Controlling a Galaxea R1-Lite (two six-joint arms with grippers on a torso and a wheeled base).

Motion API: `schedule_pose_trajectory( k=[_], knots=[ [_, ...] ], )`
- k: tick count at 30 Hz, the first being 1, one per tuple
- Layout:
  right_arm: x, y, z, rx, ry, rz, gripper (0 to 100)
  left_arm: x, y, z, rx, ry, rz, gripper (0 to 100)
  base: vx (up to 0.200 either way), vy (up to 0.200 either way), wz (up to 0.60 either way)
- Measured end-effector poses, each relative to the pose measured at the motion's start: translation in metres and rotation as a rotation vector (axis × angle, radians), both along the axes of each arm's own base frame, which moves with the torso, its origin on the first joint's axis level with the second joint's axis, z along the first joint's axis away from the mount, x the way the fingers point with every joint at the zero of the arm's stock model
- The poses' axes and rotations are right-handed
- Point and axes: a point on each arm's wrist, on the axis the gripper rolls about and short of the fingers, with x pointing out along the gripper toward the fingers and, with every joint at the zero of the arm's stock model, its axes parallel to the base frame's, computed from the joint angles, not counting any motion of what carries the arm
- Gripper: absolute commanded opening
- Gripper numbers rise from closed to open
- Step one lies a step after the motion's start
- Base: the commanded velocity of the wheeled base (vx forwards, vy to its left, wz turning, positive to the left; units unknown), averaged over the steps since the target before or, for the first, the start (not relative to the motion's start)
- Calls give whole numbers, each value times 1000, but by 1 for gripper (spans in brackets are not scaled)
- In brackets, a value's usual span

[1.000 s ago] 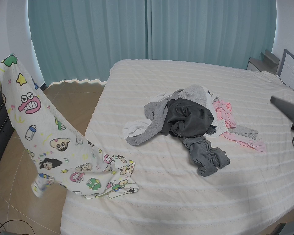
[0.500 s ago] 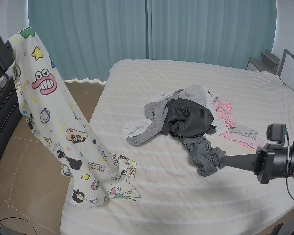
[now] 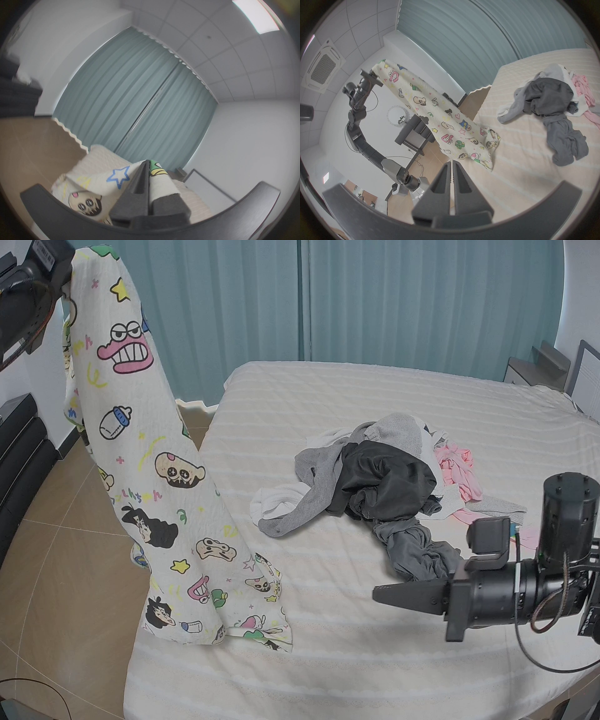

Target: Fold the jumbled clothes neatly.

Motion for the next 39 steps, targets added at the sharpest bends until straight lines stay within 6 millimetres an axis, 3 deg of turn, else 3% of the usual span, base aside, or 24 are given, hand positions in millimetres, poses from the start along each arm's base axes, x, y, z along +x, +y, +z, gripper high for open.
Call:
schedule_pose_trajectory(
  k=[6,12,13,16,27,33,39],
  knots=[
    [-3,39,-2,14,-28,73,0,6,-10,8,-138,128,-80,0,0,0,0],
    [-12,73,-21,-30,-13,127,0,15,-26,8,-184,157,-138,0,0,0,0],
    [-12,78,-24,-31,-20,123,100,16,-29,9,-195,158,-148,0,0,0,0],
    [-15,94,-31,-8,-56,131,100,18,-36,13,-250,166,-184,0,0,0,0],
    [-26,122,-63,-71,-183,111,100,27,-59,28,-368,172,-275,0,0,0,0],
    [-39,137,-70,-99,-203,97,100,31,-67,35,-444,182,-318,0,0,0,0],
    [-30,149,-67,-93,-238,6,100,25,-76,37,-486,234,-385,0,0,0,0]
  ],
)
